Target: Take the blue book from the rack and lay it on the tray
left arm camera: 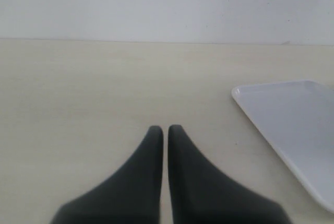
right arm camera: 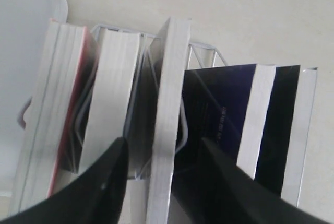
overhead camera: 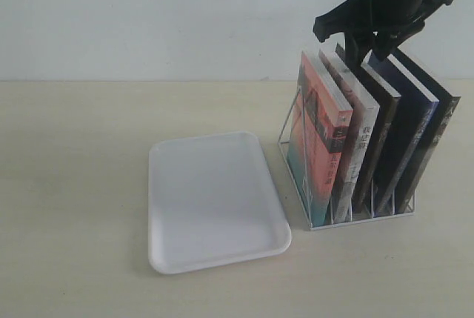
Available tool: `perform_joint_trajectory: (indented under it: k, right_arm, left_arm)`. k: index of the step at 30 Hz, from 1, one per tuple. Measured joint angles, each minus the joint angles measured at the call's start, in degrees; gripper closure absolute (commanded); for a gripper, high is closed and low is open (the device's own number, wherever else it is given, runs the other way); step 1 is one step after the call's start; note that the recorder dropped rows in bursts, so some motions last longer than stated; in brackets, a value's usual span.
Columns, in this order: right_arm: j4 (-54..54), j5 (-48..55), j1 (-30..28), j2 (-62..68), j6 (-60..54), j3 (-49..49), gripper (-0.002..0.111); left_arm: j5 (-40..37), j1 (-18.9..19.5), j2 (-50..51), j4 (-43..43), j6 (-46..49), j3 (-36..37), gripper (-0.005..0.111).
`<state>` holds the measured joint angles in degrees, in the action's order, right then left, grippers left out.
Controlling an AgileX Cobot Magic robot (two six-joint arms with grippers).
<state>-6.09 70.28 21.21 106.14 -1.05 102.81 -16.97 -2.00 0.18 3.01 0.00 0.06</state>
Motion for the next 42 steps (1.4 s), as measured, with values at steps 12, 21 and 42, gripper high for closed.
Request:
perform_joint_trajectory:
  k: [12,21,42]
  right_arm:
    - [0.1,-0.1,0.0,-3.8,1.4,0.4,0.065]
    - [6.9,-0.1,0.0,-6.1,2.5,0.5,0.065]
    - [7.1,-0.2,0.0,2.2,2.7,-0.1,0.065]
  left_arm:
    - [0.0,0.0,0.0,0.0,0.0,0.0,0.103]
    - [0.0,0.0,0.0,0.0,0.0,0.0,0.103]
    - [0.0,0.0,0.0,0.0,0.0,0.0,0.103]
